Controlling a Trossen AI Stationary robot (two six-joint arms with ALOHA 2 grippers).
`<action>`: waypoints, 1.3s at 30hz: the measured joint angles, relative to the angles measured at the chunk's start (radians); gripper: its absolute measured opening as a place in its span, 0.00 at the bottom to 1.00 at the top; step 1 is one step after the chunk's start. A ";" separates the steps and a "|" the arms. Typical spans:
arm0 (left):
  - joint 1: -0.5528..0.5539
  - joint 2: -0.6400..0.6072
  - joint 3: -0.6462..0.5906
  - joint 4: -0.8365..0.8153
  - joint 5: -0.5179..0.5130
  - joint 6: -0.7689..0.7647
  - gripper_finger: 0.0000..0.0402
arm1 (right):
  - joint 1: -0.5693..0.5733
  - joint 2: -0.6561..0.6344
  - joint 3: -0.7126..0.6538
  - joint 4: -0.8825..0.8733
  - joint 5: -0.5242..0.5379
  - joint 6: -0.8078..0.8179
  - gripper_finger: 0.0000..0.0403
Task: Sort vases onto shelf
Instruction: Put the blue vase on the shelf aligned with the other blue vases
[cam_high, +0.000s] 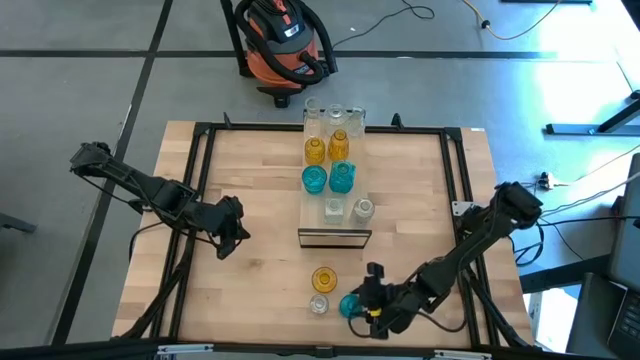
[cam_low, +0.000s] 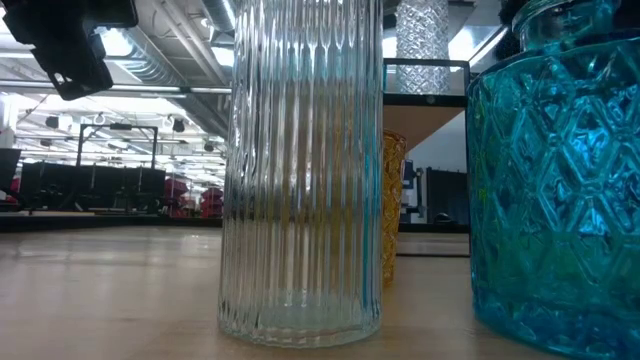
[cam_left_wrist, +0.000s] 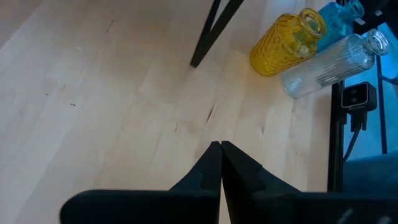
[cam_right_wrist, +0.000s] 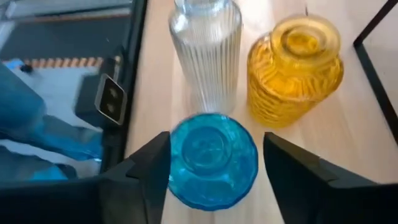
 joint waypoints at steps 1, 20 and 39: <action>0.000 0.000 0.000 0.000 0.000 0.000 0.00 | 0.000 0.008 0.000 -0.003 0.000 -0.005 0.55; 0.000 0.000 0.000 -0.002 -0.052 0.008 0.00 | -0.009 0.051 0.001 0.021 0.016 -0.042 0.09; 0.000 0.000 0.000 -0.009 -0.057 0.038 0.00 | -0.039 0.048 0.003 -0.001 -0.006 0.022 0.09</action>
